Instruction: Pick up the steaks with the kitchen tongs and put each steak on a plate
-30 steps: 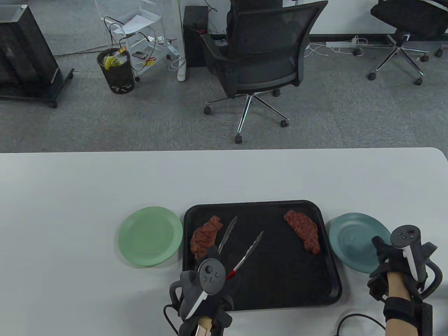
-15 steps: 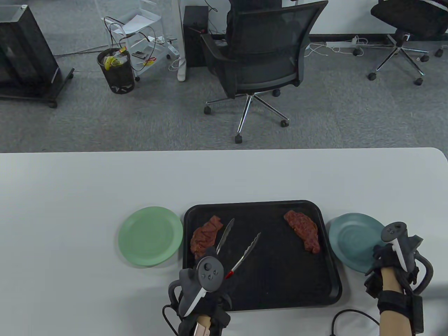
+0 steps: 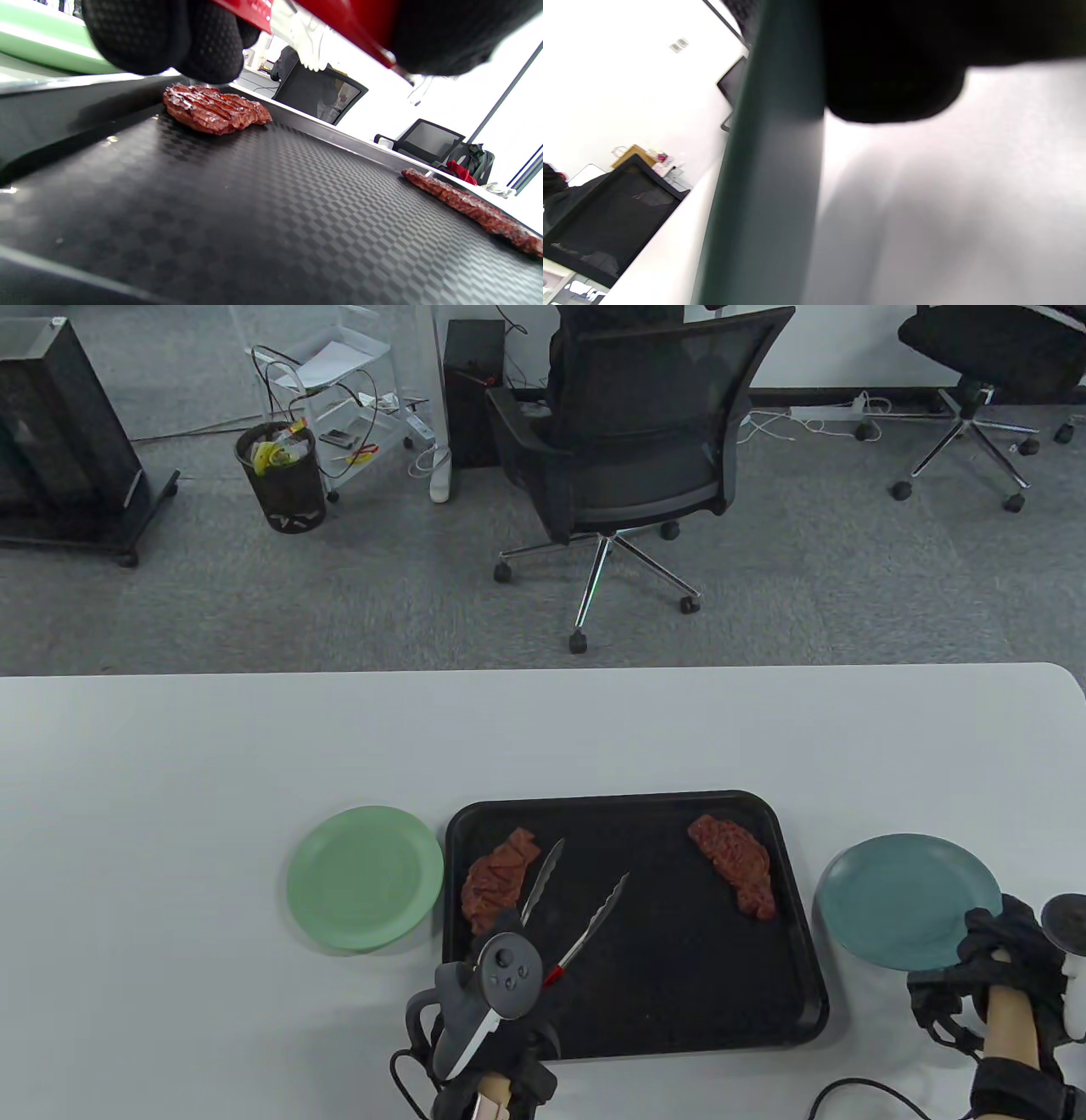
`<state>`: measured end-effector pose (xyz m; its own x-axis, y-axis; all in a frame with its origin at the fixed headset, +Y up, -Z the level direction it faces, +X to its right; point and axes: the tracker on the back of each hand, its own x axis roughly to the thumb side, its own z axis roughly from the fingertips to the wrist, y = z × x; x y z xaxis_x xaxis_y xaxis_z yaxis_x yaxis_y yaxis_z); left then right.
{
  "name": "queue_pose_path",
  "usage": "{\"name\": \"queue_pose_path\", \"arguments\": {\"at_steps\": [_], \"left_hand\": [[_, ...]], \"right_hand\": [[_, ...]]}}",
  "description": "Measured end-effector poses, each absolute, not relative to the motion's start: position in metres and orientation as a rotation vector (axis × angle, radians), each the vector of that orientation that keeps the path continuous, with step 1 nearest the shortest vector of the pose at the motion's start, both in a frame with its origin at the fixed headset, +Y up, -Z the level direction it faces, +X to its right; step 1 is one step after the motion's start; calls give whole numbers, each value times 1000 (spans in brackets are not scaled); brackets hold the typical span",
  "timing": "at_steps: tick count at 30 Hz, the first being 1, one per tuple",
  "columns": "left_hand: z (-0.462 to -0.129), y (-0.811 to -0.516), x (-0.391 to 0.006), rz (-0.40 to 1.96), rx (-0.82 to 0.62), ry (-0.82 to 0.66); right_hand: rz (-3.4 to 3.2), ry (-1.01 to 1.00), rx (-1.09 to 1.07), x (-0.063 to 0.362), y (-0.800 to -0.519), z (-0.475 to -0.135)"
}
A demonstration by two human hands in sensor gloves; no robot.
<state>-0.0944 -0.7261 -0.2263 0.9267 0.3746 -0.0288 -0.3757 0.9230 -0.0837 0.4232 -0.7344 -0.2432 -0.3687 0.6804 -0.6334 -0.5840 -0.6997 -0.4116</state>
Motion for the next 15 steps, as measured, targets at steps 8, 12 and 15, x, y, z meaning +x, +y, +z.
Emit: {"name": "queue_pose_path", "arguments": {"at_steps": [8, 12, 15], "left_hand": [[-228, -728, -102, 431, -86, 52], [-228, -730, -106, 459, -91, 71], [-228, -730, -108, 471, -91, 80]], "right_hand": [[1932, -160, -741, 356, -727, -254], [1851, -71, -604, 318, -737, -256], [1750, 28, -525, 287, -750, -253]]}}
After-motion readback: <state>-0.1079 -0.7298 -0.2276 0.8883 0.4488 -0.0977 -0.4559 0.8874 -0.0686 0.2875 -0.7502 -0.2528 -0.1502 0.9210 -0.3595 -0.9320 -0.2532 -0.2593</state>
